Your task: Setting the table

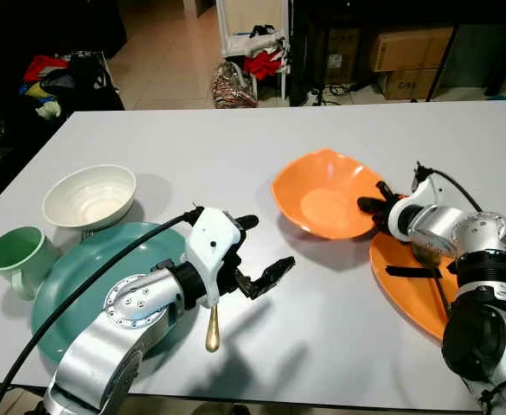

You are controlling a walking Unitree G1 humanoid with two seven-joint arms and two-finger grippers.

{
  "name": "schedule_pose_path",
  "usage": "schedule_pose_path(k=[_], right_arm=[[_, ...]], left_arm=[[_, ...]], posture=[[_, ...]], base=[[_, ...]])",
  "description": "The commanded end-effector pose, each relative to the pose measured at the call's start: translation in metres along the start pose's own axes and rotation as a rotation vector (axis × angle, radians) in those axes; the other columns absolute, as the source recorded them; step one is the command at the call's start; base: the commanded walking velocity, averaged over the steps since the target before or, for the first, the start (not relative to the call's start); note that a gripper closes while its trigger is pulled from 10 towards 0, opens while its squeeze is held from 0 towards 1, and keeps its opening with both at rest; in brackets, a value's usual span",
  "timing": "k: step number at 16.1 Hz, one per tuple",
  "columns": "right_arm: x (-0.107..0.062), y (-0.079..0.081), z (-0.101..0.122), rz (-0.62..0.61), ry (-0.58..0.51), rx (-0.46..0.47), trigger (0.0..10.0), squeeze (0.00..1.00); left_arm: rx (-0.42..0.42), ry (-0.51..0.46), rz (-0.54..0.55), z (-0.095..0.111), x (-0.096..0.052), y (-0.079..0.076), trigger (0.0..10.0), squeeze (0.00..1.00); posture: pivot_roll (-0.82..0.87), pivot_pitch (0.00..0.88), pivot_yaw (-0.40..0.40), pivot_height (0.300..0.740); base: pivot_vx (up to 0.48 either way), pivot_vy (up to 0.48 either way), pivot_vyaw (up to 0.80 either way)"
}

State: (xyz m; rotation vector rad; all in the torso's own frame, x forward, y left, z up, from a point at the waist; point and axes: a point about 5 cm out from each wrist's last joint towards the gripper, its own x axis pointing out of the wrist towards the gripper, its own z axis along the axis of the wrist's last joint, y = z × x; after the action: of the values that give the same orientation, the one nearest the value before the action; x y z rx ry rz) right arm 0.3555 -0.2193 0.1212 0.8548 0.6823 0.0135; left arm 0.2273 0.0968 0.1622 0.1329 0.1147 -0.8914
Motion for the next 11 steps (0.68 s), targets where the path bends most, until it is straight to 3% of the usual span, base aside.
schedule_pose_path(k=[1, 3, 6, 9, 11], right_arm=[[-0.002, 0.007, 0.006, 0.018, 0.001, 0.013, 10.0, 0.04], [-0.004, 0.002, 0.007, 0.005, 0.013, 0.021, 10.0, 0.96], [-0.009, 0.002, 0.011, 0.011, 0.02, 0.027, 10.0, 1.0], [-0.026, 0.005, 0.017, 0.06, 0.03, 0.022, 10.0, 1.0], [-0.05, 0.004, 0.014, 0.09, 0.05, -0.007, 10.0, 1.0]], left_arm=[[0.008, 0.015, -0.012, 0.0, -0.002, -0.001, 10.0, 0.0], [0.001, 0.022, -0.024, -0.001, -0.001, -0.002, 10.0, 0.0], [-0.008, 0.029, -0.027, -0.002, -0.001, -0.001, 10.0, 0.0], [-0.034, 0.014, -0.023, 0.0, -0.002, 0.001, 10.0, 0.0], [-0.059, -0.002, -0.016, 0.002, -0.006, 0.002, 10.0, 0.0]], posture=[[0.0, 0.0, 0.086, 0.74], [0.0, 0.0, 0.089, 0.74], [-0.01, 0.0, 0.093, 0.74], [-0.01, 0.0, 0.091, 0.74], [-0.01, 0.0, 0.095, 0.74]], base=[[0.0, 0.0, 0.0], [0.0, 0.0, 0.0], [0.0, 0.0, 0.0], [0.0, 0.0, 0.0], [0.0, 0.0, 0.0]])
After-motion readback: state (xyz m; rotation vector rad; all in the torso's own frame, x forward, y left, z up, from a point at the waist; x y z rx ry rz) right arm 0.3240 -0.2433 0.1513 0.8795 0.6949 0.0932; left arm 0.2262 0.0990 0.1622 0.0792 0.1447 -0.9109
